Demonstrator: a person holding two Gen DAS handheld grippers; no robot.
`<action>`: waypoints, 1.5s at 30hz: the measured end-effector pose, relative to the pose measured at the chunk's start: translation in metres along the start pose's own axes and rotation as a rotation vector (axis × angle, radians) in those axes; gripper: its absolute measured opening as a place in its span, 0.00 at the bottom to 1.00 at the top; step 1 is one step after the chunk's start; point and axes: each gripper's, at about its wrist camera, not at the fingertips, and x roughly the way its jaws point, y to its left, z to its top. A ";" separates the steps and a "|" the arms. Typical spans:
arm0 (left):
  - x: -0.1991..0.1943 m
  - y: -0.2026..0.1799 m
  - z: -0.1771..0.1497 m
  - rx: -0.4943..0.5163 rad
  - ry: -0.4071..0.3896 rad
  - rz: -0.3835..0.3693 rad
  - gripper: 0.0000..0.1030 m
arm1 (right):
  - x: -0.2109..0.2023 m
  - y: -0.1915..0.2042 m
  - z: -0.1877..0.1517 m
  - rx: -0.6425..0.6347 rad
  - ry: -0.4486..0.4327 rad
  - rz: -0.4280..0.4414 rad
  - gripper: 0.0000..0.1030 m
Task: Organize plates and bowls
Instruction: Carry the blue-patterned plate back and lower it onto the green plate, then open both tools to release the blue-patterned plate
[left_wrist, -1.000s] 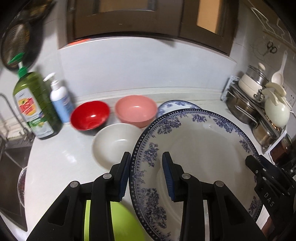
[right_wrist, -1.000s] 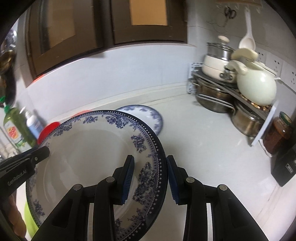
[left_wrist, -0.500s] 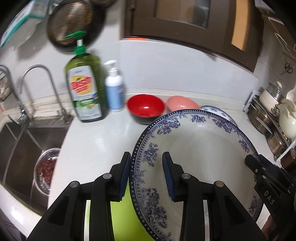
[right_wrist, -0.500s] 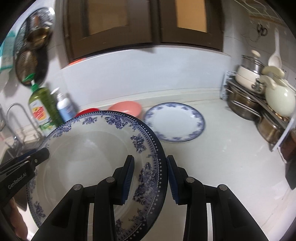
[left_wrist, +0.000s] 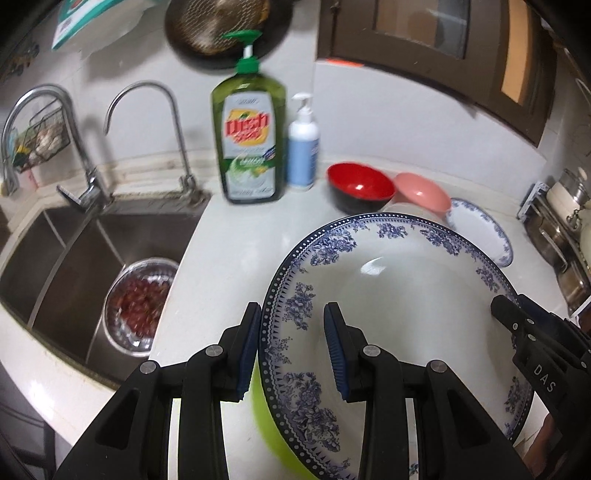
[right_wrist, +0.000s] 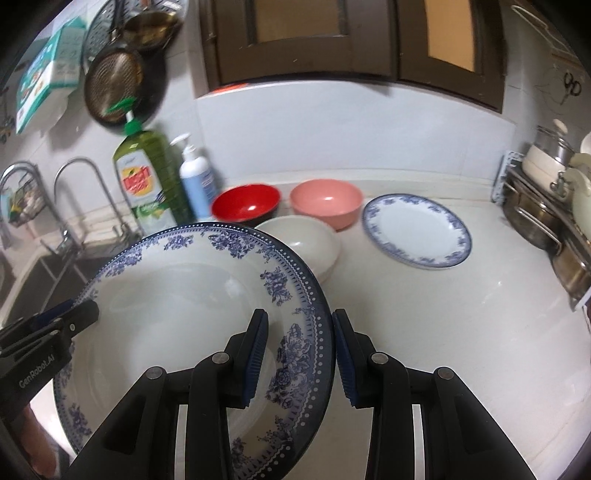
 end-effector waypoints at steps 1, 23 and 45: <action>0.002 0.004 -0.004 -0.006 0.011 0.005 0.34 | 0.001 0.003 -0.003 -0.006 0.009 0.004 0.36; 0.064 0.020 -0.039 -0.010 0.155 0.068 0.33 | 0.070 0.020 -0.046 -0.041 0.213 0.038 0.36; 0.075 0.020 -0.053 -0.014 0.235 0.033 0.34 | 0.074 0.020 -0.055 -0.074 0.278 0.023 0.40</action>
